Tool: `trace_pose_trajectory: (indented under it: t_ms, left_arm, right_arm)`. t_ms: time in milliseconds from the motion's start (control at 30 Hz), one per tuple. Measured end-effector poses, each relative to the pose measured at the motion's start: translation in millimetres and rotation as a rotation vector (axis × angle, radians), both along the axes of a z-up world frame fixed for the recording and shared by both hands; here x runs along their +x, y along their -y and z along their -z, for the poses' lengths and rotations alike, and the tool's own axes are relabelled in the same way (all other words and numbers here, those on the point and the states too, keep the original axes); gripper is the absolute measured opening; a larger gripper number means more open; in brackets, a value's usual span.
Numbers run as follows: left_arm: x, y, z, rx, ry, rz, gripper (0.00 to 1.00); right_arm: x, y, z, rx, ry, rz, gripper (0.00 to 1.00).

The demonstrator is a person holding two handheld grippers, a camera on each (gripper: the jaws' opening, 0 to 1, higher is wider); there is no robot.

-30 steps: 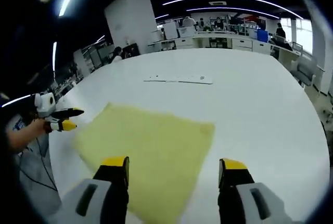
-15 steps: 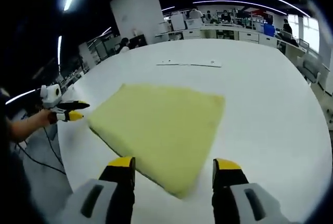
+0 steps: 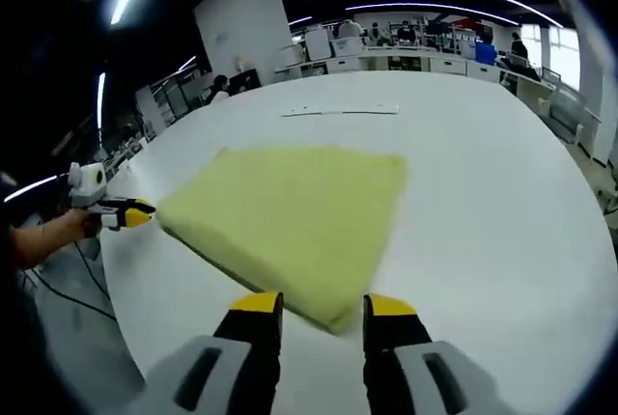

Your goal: Fold the garment on the visible template until the final outline fits inside the template.

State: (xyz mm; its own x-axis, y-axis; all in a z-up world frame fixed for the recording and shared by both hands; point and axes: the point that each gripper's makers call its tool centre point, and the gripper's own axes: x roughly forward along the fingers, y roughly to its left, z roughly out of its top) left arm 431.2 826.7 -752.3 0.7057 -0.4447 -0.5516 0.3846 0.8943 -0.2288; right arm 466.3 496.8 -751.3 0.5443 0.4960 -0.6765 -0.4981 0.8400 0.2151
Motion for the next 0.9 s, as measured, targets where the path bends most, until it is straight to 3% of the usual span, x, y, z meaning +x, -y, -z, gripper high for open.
trace_pose_trajectory:
  t_ms: [167,400,900]
  left_arm:
    - [0.5,6,1.7,-0.018,-0.002,0.003,0.09]
    - [1.9,10,3.9,-0.032,-0.009,0.006,0.06]
    - [3.4,11,5.9,-0.035,-0.014,0.014,0.0]
  right_arm:
    - [-1,9,11.8,-0.003,-0.006,0.041,0.16]
    - [1,13,13.5,-0.002,0.01,0.045,0.08]
    - [0,13,10.3,-0.014,0.03,0.024,0.0]
